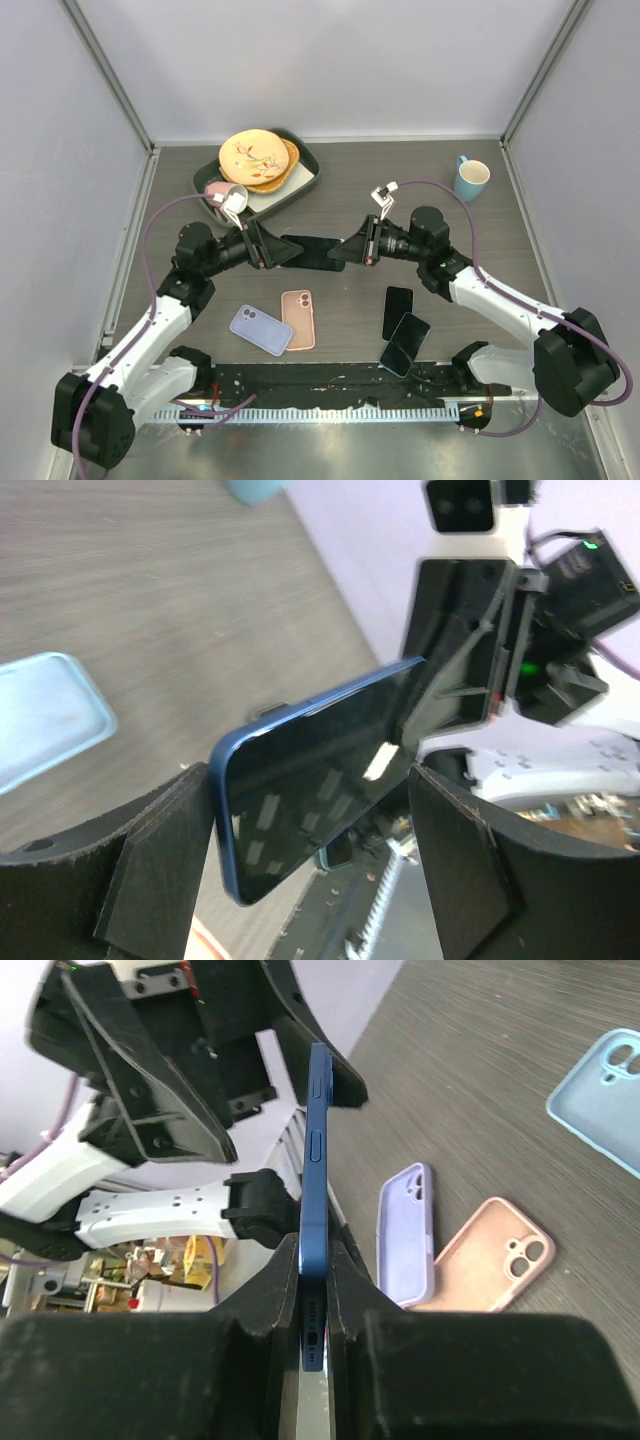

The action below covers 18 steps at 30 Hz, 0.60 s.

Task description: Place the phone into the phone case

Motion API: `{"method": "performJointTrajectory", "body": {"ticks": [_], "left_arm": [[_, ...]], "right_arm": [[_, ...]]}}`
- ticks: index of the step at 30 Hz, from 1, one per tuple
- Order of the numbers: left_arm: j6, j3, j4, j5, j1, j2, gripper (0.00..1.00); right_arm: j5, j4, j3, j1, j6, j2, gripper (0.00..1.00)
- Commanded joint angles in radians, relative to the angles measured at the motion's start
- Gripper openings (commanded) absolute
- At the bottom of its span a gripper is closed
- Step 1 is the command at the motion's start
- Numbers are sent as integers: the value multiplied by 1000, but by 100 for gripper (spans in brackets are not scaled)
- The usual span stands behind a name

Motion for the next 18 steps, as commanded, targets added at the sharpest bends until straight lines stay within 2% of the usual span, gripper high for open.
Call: {"method": "performJointTrajectory", "body": {"ticks": [1, 5, 10, 18], "left_arm": [[248, 101, -409, -252, 0, -52, 83], [294, 153, -591, -413, -2, -60, 87], [308, 193, -693, -590, 0, -81, 89], [317, 228, -773, -659, -2, -42, 89]], "right_arm": [[71, -140, 80, 4, -131, -48, 1], [126, -249, 98, 4, -190, -57, 1], [192, -320, 92, 4, -218, -65, 1], [226, -361, 60, -34, -237, -76, 1]]}}
